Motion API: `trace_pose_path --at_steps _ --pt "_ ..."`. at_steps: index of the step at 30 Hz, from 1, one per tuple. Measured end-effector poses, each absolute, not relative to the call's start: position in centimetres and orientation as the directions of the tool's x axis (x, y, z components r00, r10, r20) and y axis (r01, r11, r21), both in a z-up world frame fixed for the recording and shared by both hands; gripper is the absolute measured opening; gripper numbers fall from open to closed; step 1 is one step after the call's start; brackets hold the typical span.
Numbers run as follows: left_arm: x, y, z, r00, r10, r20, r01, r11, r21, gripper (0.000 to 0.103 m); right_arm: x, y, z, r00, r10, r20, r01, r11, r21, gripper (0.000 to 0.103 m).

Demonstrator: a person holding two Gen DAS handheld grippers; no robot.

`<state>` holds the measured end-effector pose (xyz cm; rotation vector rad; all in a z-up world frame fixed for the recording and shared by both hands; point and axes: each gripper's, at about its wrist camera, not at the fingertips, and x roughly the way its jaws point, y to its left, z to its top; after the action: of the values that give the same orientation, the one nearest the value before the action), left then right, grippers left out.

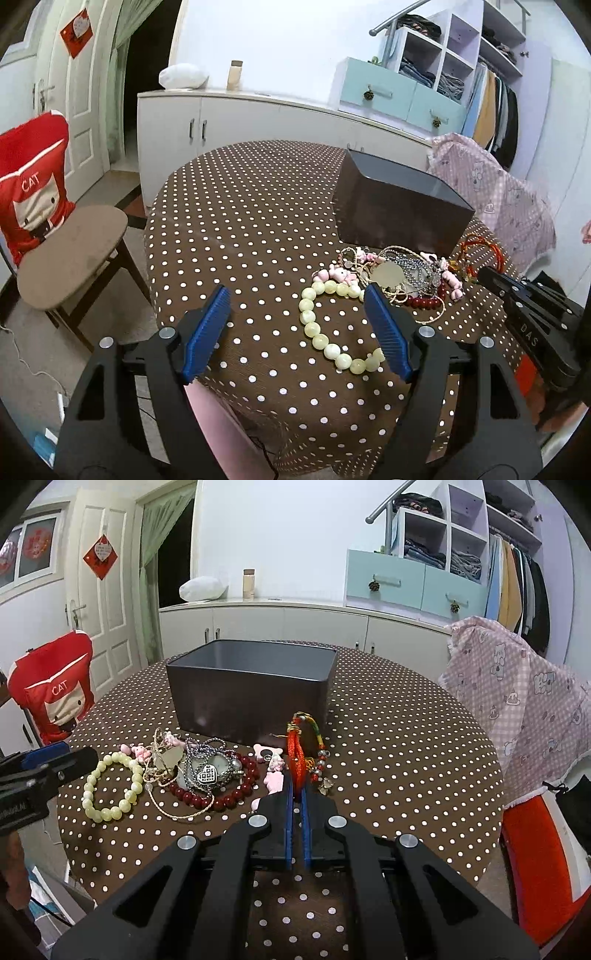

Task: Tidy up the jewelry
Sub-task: 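Lift the cream bracelet with the left gripper while the right carries the red bracelet to the box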

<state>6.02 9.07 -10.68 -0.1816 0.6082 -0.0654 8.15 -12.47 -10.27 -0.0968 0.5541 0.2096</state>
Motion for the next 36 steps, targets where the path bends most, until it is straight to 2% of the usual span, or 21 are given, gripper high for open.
trace_pose_path --at_steps 2,3,5,6,7,8,9,10,12,18,23,36 --pt "6.7 9.0 -11.2 0.805 -0.083 -0.588 -0.014 0.987 -0.158 0.072 8.1 -12.5 -10.3 0.828 0.175 -0.533 -0.224 0.974 -0.028 0.002" --pt "7.2 8.8 -11.7 0.789 -0.050 -0.612 -0.035 0.991 -0.126 0.065 8.1 -12.5 -10.3 0.828 0.175 -0.533 -0.222 0.975 -0.026 0.002" --pt "7.4 8.0 -12.0 0.788 0.045 -0.614 -0.061 0.998 -0.004 0.048 8.1 -12.5 -10.4 0.827 0.175 -0.534 -0.221 0.975 -0.023 0.002" --pt "7.4 7.4 -12.0 0.791 0.056 -0.609 -0.044 0.998 0.034 0.042 8.1 -12.5 -10.4 0.826 0.174 -0.536 -0.219 0.975 -0.022 0.002" --pt "7.3 7.1 -11.9 0.789 0.024 -0.614 -0.009 1.000 0.027 0.025 8.2 -12.6 -10.5 0.825 0.171 -0.538 -0.217 0.976 -0.022 0.002" --pt "7.3 6.8 -11.8 0.789 0.016 -0.615 0.004 0.999 0.032 0.014 8.2 -12.6 -10.5 0.825 0.168 -0.539 -0.213 0.977 -0.022 0.002" --pt "7.3 6.4 -11.8 0.792 0.021 -0.611 0.015 0.998 0.054 0.009 8.2 -12.6 -10.5 0.825 0.167 -0.539 -0.211 0.977 -0.021 0.002" --pt "7.4 5.9 -11.8 0.800 0.046 -0.599 0.015 0.995 0.097 0.010 8.1 -12.7 -10.5 0.825 0.169 -0.539 -0.212 0.977 -0.018 0.002" --pt "7.4 5.9 -11.9 0.803 0.051 -0.594 0.015 0.994 0.106 0.010 8.1 -13.0 -10.3 0.827 0.170 -0.536 -0.212 0.977 -0.017 0.002" --pt "7.2 7.2 -10.8 0.820 -0.024 -0.572 0.035 0.999 0.007 0.010 7.6 -13.7 -9.4 0.847 0.158 -0.507 -0.193 0.981 -0.017 0.002" --pt "6.5 7.5 -9.2 0.861 -0.059 -0.506 0.057 0.998 -0.019 0.009 7.6 -14.3 -8.8 0.858 0.147 -0.493 -0.177 0.984 -0.014 0.002" --pt "7.4 7.7 -7.0 0.899 -0.070 -0.433 0.050 0.997 -0.058 0.009 8.0 -15.0 -6.8 0.888 0.141 -0.437 -0.163 0.987 -0.013 0.002"
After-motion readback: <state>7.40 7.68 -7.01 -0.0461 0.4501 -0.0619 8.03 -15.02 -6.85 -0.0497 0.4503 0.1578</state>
